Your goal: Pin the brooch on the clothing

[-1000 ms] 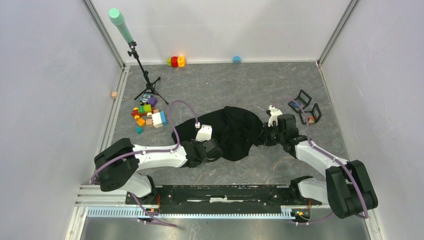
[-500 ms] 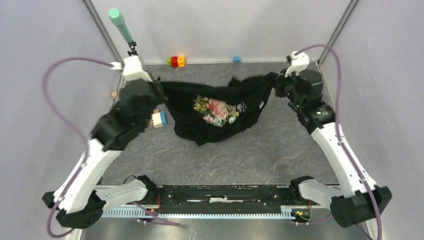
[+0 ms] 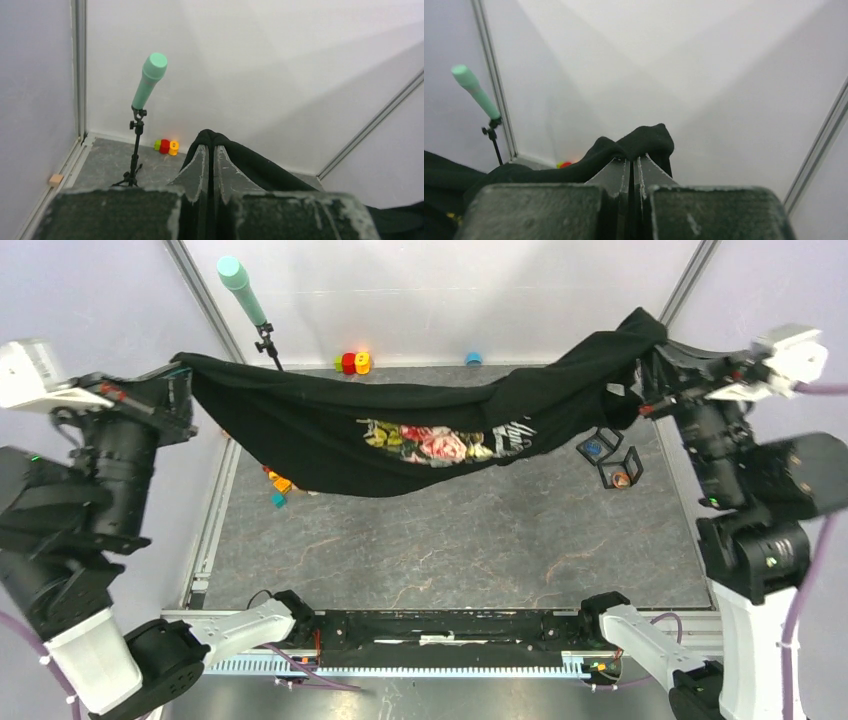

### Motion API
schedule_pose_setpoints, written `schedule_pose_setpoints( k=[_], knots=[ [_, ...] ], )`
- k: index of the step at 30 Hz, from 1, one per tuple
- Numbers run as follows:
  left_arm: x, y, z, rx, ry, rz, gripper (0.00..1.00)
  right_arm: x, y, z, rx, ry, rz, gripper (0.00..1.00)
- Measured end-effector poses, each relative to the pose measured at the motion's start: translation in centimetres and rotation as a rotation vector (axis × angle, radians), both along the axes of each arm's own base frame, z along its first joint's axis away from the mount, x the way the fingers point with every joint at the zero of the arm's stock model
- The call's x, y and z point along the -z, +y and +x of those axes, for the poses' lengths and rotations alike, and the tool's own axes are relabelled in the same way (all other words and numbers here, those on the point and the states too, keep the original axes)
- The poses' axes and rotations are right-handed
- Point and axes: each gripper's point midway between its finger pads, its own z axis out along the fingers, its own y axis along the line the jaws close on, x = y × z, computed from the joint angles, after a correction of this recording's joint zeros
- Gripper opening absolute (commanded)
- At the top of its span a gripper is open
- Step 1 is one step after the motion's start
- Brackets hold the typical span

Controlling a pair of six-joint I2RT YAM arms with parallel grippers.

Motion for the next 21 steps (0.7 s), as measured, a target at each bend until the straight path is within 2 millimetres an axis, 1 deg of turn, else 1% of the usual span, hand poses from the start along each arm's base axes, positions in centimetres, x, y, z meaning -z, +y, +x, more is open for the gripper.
schedule_pose_setpoints(
  k=[3,4,6,9,11,12,13,15,17,18,19,21],
  knots=[
    [-1.6,0.8,-1.7,0.029,-0.050,-0.017,0.02,-3.4,-0.4,-2.9,-0.016,-0.097,0.006,0.00],
    [-1.9,1.1,-2.1,0.035,-0.062,-0.020,0.02,-4.8,-0.6,-4.1,-0.021,-0.138,0.007,0.00],
    [-2.7,1.5,-2.9,0.047,-0.088,-0.029,0.02,-6.9,-1.0,-6.0,-0.025,-0.202,0.010,0.00],
    [-3.4,1.8,-3.5,0.055,-0.113,-0.038,0.02,-8.9,-1.4,-7.9,-0.024,-0.264,0.014,0.00],
    [-3.6,1.8,-3.5,0.053,-0.120,-0.042,0.02,-9.6,-1.6,-8.3,-0.019,-0.288,0.020,0.00],
    [-3.7,1.7,-3.3,0.050,-0.122,-0.043,0.02,-9.7,-1.7,-8.2,-0.015,-0.294,0.023,0.00],
    [-3.7,1.5,-2.9,0.045,-0.124,-0.043,0.02,-9.7,-1.7,-7.8,-0.009,-0.294,0.026,0.00],
    [-3.4,0.7,-1.8,0.038,-0.116,-0.029,0.02,-9.1,-1.6,-6.4,0.006,-0.275,0.030,0.00],
    [-2.9,-0.4,0.2,0.012,-0.087,0.000,0.02,-7.9,-1.4,-3.9,0.028,-0.236,0.024,0.00],
    [-2.7,-1.2,1.4,0.000,-0.070,0.015,0.02,-7.2,-1.2,-2.2,0.041,-0.212,0.019,0.00],
    [-2.2,-2.1,3.0,-0.017,-0.046,0.036,0.02,-6.3,-0.9,-0.5,0.052,-0.188,0.012,0.00],
    [-0.3,-4.1,7.3,-0.052,0.022,0.095,0.02,-3.3,0.0,4.2,0.073,-0.113,-0.009,0.00]
  ],
)
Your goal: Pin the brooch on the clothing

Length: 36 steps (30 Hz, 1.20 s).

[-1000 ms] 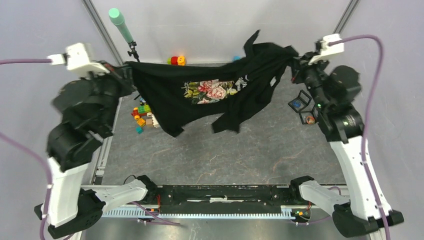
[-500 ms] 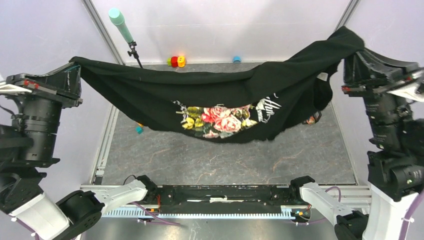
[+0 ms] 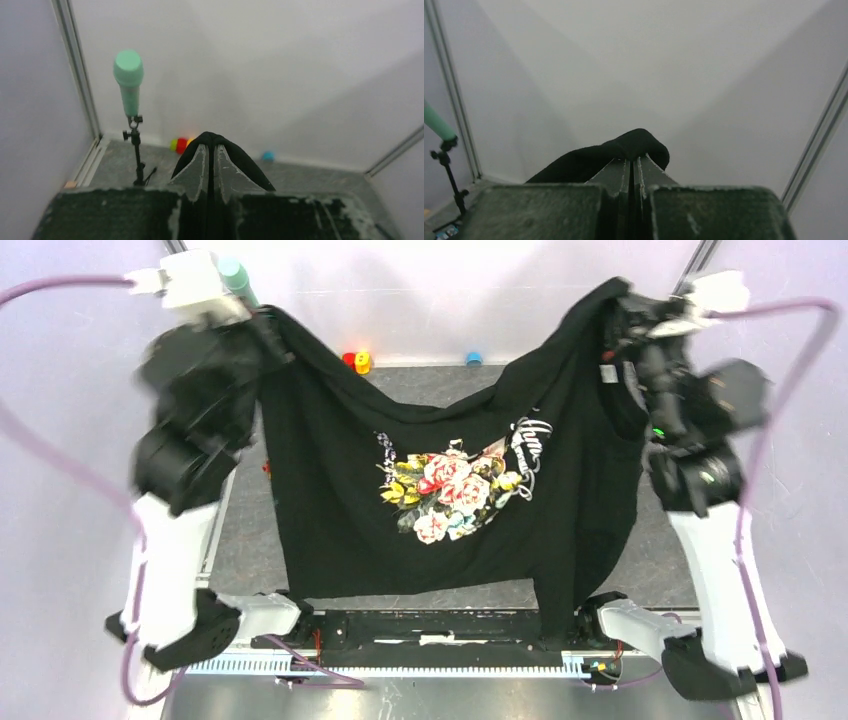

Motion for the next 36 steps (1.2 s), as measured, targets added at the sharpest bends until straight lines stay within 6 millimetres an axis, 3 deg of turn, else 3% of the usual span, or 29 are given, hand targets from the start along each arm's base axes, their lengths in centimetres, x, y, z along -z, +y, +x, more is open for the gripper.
schedule_pose_setpoints(
  k=[1,3,4,5,6,7,8,9,10,12,14,16,21,25,28,30,36],
  knots=[
    [1.8,-0.8,2.8,-0.016,0.048,0.030,0.02,2.0,0.6,2.6,0.009,0.048,-0.011,0.00],
    [7.1,-1.6,8.9,-0.047,0.179,0.071,0.02,6.7,1.8,7.7,0.019,0.144,-0.038,0.00],
    [10.3,-1.3,11.6,-0.067,0.251,0.078,0.11,9.4,2.3,10.3,0.023,0.194,-0.052,0.00],
    [14.0,-1.0,14.2,-0.079,0.329,0.084,0.24,12.7,3.0,13.2,0.024,0.258,-0.070,0.10],
    [19.4,-0.4,17.0,-0.091,0.445,0.088,0.49,16.4,3.5,16.1,0.028,0.335,-0.088,0.31],
    [23.4,0.1,18.5,-0.097,0.535,0.091,0.75,19.2,3.8,18.2,0.029,0.394,-0.097,0.51],
    [28.8,0.9,20.1,-0.104,0.661,0.074,0.83,23.6,3.8,21.1,0.033,0.484,-0.115,0.84],
    [31.7,1.2,20.6,-0.104,0.730,0.074,0.88,26.5,3.8,22.8,0.029,0.547,-0.108,0.97],
    [35.1,1.6,21.0,-0.107,0.810,0.059,0.91,29.9,3.5,24.5,0.027,0.624,-0.115,0.98],
    [39.0,2.1,20.6,-0.105,0.912,0.034,0.96,36.1,2.5,27.2,0.033,0.763,-0.117,0.98],
    [40.0,1.7,20.0,-0.084,0.936,0.018,0.98,40.5,1.6,27.7,0.035,0.872,-0.119,0.98],
    [39.1,0.9,19.4,-0.043,0.908,0.000,1.00,41.9,1.0,27.3,0.036,0.920,-0.113,0.98],
    [34.1,-1.0,17.9,0.071,0.765,-0.051,1.00,39.5,1.5,24.6,0.004,0.877,-0.096,0.98],
    [32.9,-2.2,15.9,0.151,0.713,-0.084,1.00,37.9,1.7,21.1,-0.016,0.849,-0.069,0.98],
    [34.7,-3.2,14.4,0.196,0.746,-0.108,1.00,38.3,1.6,19.1,-0.019,0.871,-0.037,0.98],
    [37.1,-4.1,13.0,0.228,0.798,-0.119,1.00,40.0,1.5,17.5,-0.019,0.923,-0.014,0.98],
    [43.0,-7.3,9.0,0.323,0.942,-0.141,1.00,48.8,1.2,11.3,0.017,1.172,-0.001,0.98]
  ],
)
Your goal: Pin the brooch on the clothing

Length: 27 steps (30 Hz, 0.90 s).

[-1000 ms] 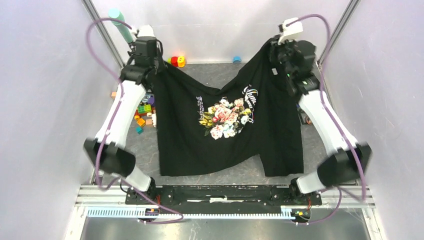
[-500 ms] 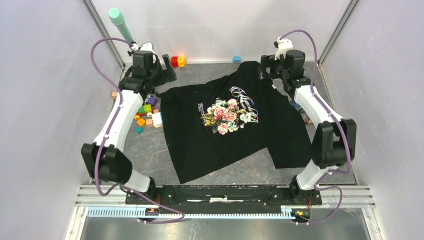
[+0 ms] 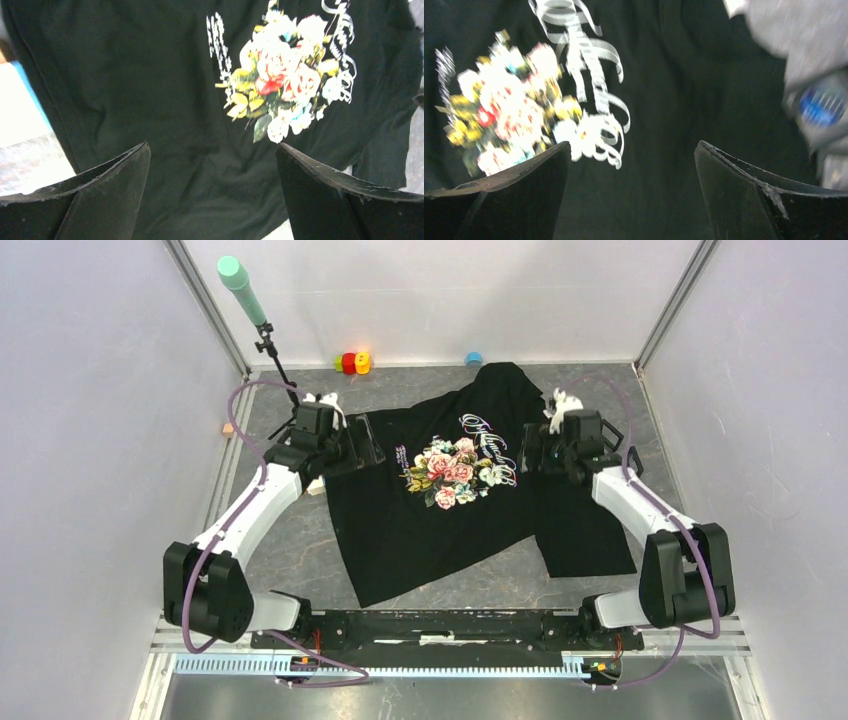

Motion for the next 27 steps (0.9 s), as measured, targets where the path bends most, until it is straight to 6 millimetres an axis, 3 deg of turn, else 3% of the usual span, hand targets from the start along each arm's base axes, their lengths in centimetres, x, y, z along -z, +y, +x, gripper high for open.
schedule_pose_setpoints(
  k=[2,4,11,16,20,27],
  knots=[
    [1.7,-0.5,-1.1,0.010,0.038,-0.020,1.00,2.8,-0.5,-2.4,0.023,0.083,-0.025,0.96],
    [3.4,-0.6,-2.1,0.004,0.076,-0.042,0.98,5.0,-1.3,-4.6,0.051,0.150,-0.055,0.87],
    [6.3,-1.0,-3.5,0.017,0.138,-0.069,0.99,9.6,-2.4,-9.6,0.081,0.306,-0.078,0.74],
    [6.6,-1.2,-3.1,0.021,0.135,-0.077,1.00,11.3,-2.2,-11.6,0.084,0.372,-0.077,0.69],
    [6.7,-1.4,-2.2,0.013,0.116,-0.090,1.00,11.4,-2.2,-11.7,0.101,0.376,-0.075,0.62],
    [10.3,-0.5,-3.2,-0.061,0.178,-0.090,1.00,11.5,-2.1,-12.5,0.156,0.350,-0.019,0.61]
  ],
)
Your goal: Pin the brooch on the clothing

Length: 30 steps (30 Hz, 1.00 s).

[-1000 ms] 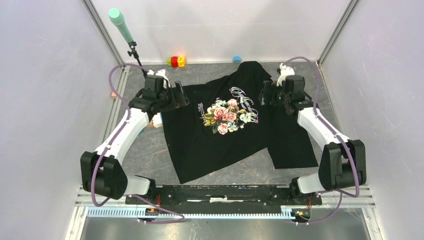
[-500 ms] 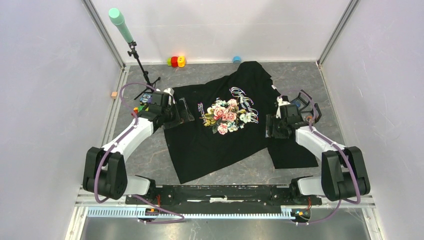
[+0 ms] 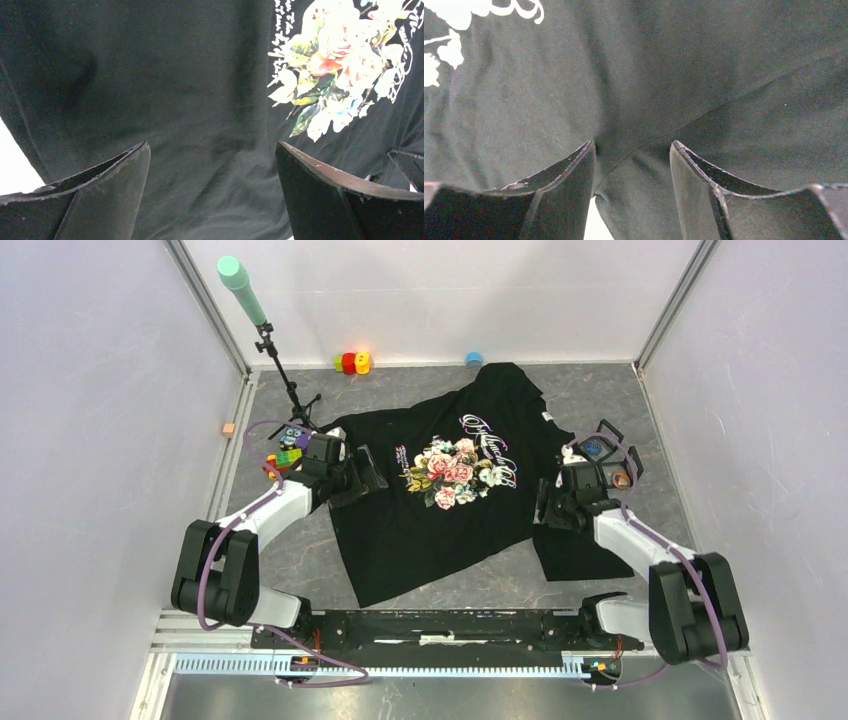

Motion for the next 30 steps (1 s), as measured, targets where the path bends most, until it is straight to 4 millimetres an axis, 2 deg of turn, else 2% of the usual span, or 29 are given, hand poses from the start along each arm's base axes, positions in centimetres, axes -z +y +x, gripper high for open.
schedule_pose_setpoints(
  k=[5,12,18,20,25,30],
  knots=[
    [0.6,1.0,0.1,-0.047,0.003,0.012,1.00,-0.2,1.2,-2.6,0.016,-0.002,0.096,0.61],
    [1.3,4.1,0.2,-0.163,0.015,0.021,1.00,-0.3,2.3,-7.0,-0.017,0.109,0.146,0.62],
    [-0.1,4.6,0.4,-0.188,-0.015,0.015,1.00,-0.6,1.6,-10.2,-0.025,0.229,0.108,0.66],
    [-0.7,4.4,0.5,-0.182,-0.026,0.011,1.00,-1.4,1.0,-10.1,-0.031,0.239,0.071,0.66],
    [-2.1,2.7,0.8,-0.132,-0.051,0.007,1.00,-4.0,1.3,-7.0,-0.072,0.132,0.032,0.65],
    [-2.8,-1.3,1.1,-0.029,-0.066,0.003,1.00,-3.3,3.8,-6.9,-0.191,0.124,0.007,0.65]
  ],
)
